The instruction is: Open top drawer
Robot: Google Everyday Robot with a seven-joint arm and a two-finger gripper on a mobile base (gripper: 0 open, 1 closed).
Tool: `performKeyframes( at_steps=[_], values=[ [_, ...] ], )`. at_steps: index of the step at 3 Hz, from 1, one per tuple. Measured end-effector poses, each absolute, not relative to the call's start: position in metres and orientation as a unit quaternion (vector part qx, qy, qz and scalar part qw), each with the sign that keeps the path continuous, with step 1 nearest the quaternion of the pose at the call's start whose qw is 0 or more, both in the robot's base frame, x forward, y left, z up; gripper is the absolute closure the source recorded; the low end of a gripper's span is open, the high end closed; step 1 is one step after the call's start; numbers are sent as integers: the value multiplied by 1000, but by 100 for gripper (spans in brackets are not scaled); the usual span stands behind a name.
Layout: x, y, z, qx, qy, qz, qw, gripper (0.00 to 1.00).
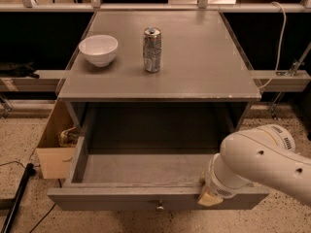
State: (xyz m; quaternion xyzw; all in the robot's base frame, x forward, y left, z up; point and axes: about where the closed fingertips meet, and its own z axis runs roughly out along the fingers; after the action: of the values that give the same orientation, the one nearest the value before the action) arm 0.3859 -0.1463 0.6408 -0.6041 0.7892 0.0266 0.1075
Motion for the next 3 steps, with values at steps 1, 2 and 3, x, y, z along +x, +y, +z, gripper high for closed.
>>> performKeyframes(
  at_steps=[1,2,3],
  values=[
    [386,-146,641,-604,789,27,107,43],
    [386,-146,641,-604,789,27,107,19],
    [386,-146,641,-604,789,27,107,0]
  ],
)
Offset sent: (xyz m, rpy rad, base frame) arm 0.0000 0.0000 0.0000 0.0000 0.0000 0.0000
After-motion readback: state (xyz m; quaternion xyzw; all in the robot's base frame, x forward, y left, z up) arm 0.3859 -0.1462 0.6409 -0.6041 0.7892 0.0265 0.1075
